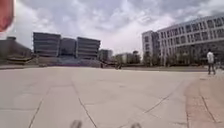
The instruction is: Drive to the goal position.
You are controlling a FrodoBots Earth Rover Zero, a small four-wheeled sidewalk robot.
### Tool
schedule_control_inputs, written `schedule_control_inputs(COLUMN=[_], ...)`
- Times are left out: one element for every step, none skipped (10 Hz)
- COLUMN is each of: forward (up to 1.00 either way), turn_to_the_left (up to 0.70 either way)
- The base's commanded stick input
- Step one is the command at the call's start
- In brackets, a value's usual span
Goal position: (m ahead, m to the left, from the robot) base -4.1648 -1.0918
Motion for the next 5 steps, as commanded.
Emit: schedule_control_inputs(forward=[0.70,0.70,0.70,0.70,0.70], turn_to_the_left=[-0.09,-0.09,-0.09,-0.09,-0.09])
